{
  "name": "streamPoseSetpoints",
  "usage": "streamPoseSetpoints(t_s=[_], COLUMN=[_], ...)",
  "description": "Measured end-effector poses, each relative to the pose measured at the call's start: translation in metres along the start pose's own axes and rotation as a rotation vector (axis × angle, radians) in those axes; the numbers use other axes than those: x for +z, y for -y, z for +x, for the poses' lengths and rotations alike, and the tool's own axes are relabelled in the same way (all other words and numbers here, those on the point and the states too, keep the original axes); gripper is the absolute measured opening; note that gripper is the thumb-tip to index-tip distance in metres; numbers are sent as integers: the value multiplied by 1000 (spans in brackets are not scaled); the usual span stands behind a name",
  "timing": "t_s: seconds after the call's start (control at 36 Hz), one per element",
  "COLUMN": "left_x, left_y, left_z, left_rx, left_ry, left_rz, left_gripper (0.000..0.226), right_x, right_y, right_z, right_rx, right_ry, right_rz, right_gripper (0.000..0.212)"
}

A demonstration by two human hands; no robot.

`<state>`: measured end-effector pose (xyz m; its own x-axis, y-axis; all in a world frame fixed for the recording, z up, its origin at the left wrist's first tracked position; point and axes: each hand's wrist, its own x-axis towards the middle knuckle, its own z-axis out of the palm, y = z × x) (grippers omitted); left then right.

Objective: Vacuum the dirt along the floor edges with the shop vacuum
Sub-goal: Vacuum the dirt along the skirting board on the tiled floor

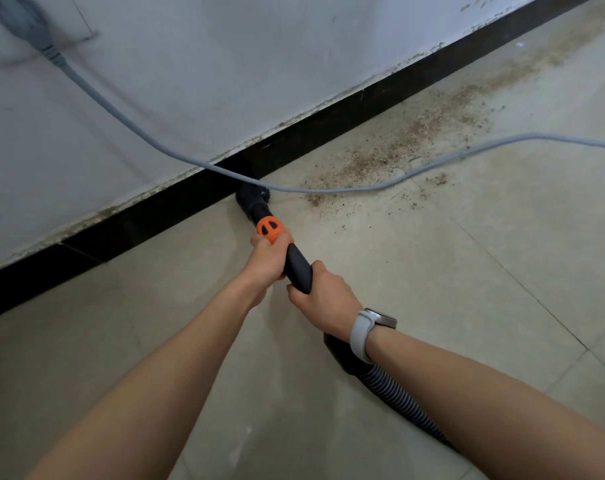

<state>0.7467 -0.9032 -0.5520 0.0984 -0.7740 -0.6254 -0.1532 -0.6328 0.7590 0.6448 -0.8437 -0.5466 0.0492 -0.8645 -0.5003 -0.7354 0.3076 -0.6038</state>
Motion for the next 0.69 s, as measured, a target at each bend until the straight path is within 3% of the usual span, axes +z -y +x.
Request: streamPoseSetpoints(t_s=[0.36, 0.69], left_x=[34, 63], left_y=[-14, 18], left_z=[-17, -59], left_rx=[-44, -66], left_ry=[117, 77], left_rz=[33, 9], left_gripper=[55, 44], right_x=[-21, -30], right_y=[-14, -50], right_z=[-22, -69], right_rx=[139, 158], right_ry=[-84, 19], right_rz=[72, 111], right_gripper=[29, 26])
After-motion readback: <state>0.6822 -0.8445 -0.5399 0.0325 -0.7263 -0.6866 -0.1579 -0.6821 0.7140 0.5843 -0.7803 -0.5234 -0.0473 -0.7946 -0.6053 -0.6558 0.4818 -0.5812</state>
